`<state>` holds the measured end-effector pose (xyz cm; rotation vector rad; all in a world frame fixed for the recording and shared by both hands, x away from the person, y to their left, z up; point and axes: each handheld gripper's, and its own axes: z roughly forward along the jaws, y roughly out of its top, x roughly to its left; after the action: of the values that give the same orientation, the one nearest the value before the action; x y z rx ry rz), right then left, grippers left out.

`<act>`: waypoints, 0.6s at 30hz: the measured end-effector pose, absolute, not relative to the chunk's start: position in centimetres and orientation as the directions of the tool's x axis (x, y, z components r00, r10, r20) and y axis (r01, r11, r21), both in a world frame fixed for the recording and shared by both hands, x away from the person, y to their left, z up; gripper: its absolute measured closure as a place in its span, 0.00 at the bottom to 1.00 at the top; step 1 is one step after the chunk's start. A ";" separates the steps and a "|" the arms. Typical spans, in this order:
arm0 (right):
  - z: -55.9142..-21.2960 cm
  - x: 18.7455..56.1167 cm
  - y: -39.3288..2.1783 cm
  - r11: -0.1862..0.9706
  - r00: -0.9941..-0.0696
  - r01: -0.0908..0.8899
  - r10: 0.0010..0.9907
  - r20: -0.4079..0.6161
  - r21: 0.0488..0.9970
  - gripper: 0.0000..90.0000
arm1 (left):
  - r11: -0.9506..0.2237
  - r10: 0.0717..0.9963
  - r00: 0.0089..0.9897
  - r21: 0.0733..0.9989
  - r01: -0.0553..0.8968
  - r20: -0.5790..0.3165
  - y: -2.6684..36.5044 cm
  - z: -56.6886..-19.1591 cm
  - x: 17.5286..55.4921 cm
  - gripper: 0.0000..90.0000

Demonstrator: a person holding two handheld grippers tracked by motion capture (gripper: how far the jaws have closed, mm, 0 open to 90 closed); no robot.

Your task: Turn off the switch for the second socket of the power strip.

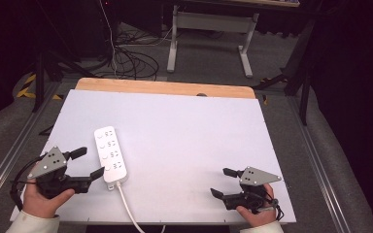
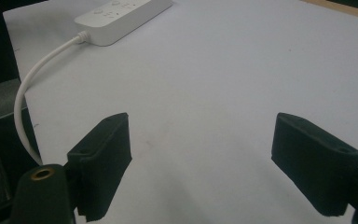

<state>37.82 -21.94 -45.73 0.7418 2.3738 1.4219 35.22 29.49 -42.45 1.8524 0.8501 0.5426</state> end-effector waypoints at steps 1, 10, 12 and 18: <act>-45.7 37.8 -21.9 0.385 -0.831 0.286 0.556 0.026 0.878 0.22 | -0.268 0.757 0.653 0.911 0.313 -0.002 29.6 -42.7 35.1 0.15; -45.7 37.8 -21.9 0.386 -0.831 0.284 0.556 0.024 0.878 0.22 | -0.319 0.747 0.664 0.896 0.309 0.037 30.7 -44.5 34.5 0.15; -45.7 37.8 -21.9 0.387 -0.831 0.284 0.556 0.024 0.877 0.22 | -0.307 0.751 0.660 0.896 0.322 0.020 30.9 -44.8 34.3 0.15; -45.7 37.8 -21.9 0.387 -0.831 0.284 0.556 0.024 0.877 0.22 | -0.296 0.760 0.650 0.888 0.351 -0.004 31.5 -45.8 34.2 0.15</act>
<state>37.80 -21.92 -45.74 0.7392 2.3746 1.4199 34.19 31.51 -45.81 1.8983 0.8767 0.5287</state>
